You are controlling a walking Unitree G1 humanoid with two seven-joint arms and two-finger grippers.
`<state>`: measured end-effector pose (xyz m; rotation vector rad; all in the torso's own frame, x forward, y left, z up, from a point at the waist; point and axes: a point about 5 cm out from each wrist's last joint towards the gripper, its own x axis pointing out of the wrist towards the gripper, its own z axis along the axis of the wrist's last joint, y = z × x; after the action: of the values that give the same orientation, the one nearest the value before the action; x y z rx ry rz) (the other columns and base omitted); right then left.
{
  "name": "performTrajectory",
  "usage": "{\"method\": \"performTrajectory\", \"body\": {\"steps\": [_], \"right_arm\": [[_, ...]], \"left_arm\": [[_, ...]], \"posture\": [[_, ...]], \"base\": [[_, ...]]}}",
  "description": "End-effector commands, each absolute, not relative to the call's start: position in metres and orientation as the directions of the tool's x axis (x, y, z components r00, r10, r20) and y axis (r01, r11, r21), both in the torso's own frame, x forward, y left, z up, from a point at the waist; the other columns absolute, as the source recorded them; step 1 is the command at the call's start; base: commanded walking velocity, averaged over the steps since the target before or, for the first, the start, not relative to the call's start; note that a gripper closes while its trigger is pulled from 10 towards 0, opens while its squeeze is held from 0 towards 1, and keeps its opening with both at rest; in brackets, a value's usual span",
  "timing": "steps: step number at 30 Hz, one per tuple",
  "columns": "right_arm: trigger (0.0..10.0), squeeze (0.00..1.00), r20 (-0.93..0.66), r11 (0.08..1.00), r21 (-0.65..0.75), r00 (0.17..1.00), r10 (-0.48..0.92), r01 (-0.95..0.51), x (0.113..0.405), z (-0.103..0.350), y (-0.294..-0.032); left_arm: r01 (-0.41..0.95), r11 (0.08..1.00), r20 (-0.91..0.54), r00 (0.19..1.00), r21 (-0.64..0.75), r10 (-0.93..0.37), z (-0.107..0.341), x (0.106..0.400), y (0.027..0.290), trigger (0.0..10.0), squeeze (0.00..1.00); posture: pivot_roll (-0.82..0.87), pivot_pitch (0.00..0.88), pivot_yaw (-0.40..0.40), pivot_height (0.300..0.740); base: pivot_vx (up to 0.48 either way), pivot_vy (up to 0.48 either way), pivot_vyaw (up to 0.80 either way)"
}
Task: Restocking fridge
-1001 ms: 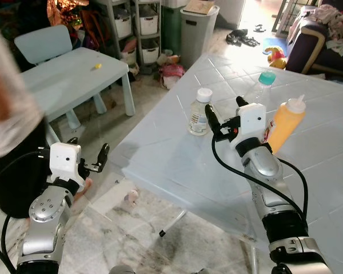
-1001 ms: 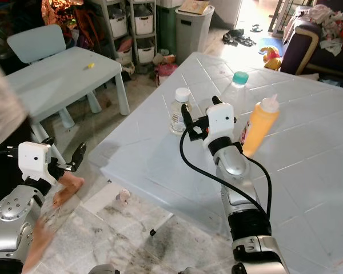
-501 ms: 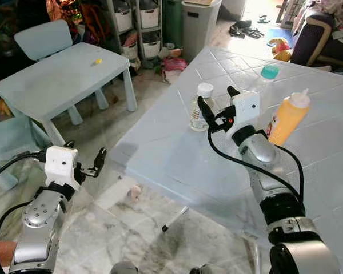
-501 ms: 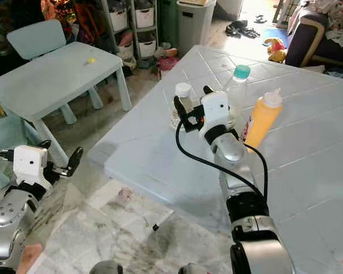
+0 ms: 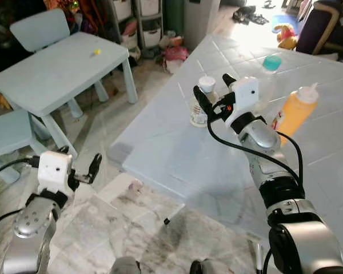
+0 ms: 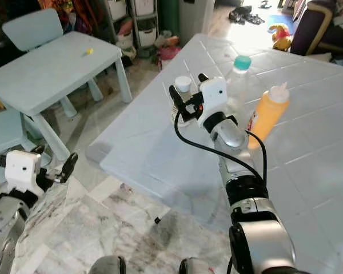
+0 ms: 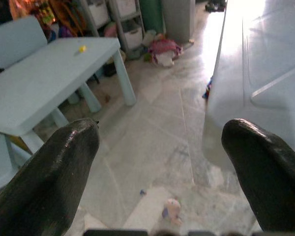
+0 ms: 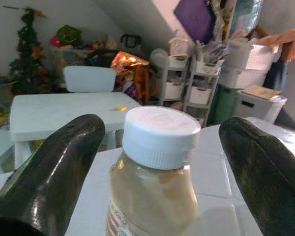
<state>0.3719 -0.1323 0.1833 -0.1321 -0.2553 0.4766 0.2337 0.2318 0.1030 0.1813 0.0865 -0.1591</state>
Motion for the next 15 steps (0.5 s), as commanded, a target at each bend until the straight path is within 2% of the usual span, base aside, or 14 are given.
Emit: {"method": "performTrajectory", "body": {"steps": [1,3,4,6,7,15], "right_arm": [[10.0,0.00,0.211,0.860,-0.198,0.836,0.506,-0.470,0.377,0.191,-0.128],[10.0,0.00,0.203,0.843,-0.210,0.821,0.533,-0.495,0.380,0.194,-0.125],[4.4,0.00,0.203,0.839,-0.231,0.819,0.537,-0.493,0.382,0.197,-0.124],[4.4,0.00,0.205,0.840,-0.240,0.821,0.534,-0.486,0.384,0.199,-0.124],[0.0,0.00,0.208,0.837,-0.241,0.816,0.539,-0.491,0.384,0.200,-0.124],[0.0,0.00,0.211,0.831,-0.292,0.815,0.539,-0.474,0.384,0.202,-0.125]], "left_arm": [[0.174,0.967,-0.101,0.982,0.187,-0.158,0.108,0.231,0.234,10.0,0.00],[0.178,0.966,-0.110,0.981,0.188,-0.159,0.108,0.229,0.234,10.0,0.00],[0.179,0.966,-0.112,0.981,0.188,-0.160,0.109,0.229,0.233,10.0,0.00],[0.180,0.966,-0.112,0.981,0.188,-0.161,0.109,0.230,0.233,10.0,0.00],[0.180,0.965,-0.113,0.981,0.188,-0.161,0.109,0.230,0.233,10.0,0.00],[0.183,0.965,-0.112,0.980,0.186,-0.164,0.110,0.234,0.231,10.0,0.00]], "posture": [[0.18,0.176,0.041,0.740],[0.18,0.184,0.043,0.740],[0.18,0.184,0.043,0.740],[0.18,0.184,0.043,0.740],[0.18,0.183,0.043,0.740],[0.18,0.170,0.042,0.740]], "base": [[0.000,0.000,0.00],[0.000,0.000,0.00],[0.000,0.000,0.00],[0.000,0.000,0.00],[0.000,0.000,0.00],[0.000,0.000,0.00]]}}
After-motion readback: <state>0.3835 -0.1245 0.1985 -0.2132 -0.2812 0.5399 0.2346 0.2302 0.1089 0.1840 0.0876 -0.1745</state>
